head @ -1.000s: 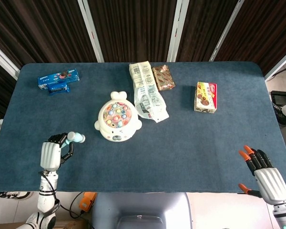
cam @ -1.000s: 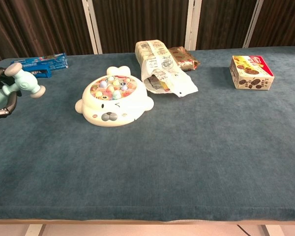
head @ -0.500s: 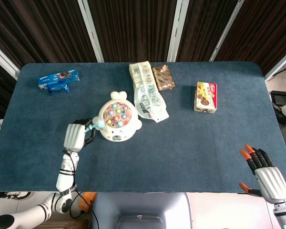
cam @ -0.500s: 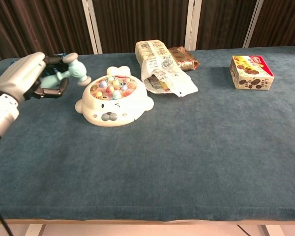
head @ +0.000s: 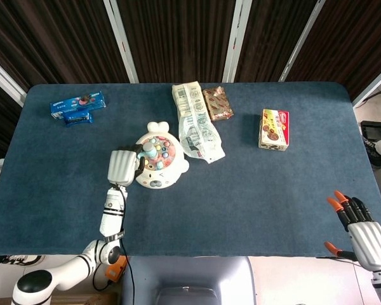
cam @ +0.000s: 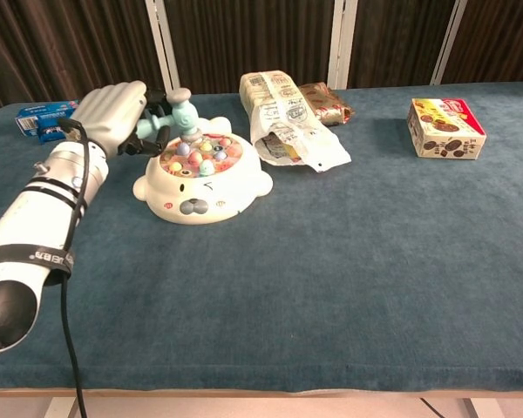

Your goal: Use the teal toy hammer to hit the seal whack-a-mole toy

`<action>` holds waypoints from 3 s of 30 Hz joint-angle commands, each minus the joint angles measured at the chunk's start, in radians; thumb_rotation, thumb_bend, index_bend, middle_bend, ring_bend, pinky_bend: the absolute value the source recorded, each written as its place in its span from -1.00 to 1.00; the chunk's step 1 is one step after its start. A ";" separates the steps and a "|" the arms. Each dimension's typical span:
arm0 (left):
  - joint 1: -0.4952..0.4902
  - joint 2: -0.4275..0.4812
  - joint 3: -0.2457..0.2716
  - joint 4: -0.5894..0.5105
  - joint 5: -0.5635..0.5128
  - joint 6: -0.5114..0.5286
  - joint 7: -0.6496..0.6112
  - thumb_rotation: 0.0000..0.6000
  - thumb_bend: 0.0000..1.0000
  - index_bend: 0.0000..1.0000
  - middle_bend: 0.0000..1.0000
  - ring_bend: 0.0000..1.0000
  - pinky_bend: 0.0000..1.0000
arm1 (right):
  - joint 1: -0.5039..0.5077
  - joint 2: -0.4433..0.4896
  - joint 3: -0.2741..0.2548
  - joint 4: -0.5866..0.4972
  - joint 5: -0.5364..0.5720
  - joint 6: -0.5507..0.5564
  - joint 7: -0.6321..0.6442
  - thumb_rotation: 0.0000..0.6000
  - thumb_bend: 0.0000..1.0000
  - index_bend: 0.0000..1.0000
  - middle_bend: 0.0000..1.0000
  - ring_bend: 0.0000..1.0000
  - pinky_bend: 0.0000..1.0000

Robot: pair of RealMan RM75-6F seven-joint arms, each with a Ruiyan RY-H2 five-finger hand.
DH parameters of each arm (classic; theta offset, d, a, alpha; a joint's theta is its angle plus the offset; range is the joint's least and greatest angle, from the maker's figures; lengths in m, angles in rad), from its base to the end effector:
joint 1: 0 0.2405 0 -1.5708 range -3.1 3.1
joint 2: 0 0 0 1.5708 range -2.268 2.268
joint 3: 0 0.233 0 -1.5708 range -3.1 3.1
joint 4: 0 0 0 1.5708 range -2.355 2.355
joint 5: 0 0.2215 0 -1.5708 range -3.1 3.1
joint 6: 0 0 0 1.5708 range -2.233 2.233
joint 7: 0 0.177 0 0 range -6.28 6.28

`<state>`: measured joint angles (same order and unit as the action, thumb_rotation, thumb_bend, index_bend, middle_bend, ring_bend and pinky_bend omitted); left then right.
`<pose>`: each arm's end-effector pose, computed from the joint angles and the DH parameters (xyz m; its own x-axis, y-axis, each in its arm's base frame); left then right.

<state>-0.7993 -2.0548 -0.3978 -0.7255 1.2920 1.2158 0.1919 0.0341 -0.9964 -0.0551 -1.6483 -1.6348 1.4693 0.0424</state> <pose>-0.1192 0.4189 -0.0512 0.3516 -0.1605 0.9223 0.9054 -0.1921 -0.3786 -0.2992 -0.1727 0.1434 0.4435 -0.1430 0.8848 -0.8962 -0.0836 0.4358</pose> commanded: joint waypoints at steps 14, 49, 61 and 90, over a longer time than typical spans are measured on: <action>-0.106 -0.121 -0.043 0.224 -0.089 -0.068 0.026 1.00 0.65 0.22 0.51 1.00 1.00 | -0.015 0.016 -0.002 0.016 -0.012 0.031 0.048 1.00 -0.40 -1.00 -1.00 -1.00 -1.00; -0.097 -0.062 -0.032 0.128 -0.106 -0.037 0.035 1.00 0.66 0.22 0.51 1.00 1.00 | -0.022 0.017 -0.001 0.019 -0.022 0.044 0.052 1.00 -0.40 -1.00 -1.00 -1.00 -1.00; -0.117 -0.075 -0.049 0.228 -0.157 -0.108 0.037 1.00 0.66 0.22 0.51 1.00 1.00 | -0.023 0.017 0.000 0.021 -0.020 0.046 0.055 1.00 -0.40 -1.00 -1.00 -1.00 -1.00; -0.102 -0.058 -0.010 0.216 -0.116 -0.033 -0.042 1.00 0.66 0.22 0.51 1.00 1.00 | -0.024 0.015 0.003 0.023 -0.018 0.042 0.053 1.00 -0.40 -1.00 -1.00 -1.00 -1.00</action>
<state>-0.9199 -2.1373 -0.4181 -0.4707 1.1574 1.1468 0.1638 0.0099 -0.9807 -0.0526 -1.6250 -1.6533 1.5122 0.0962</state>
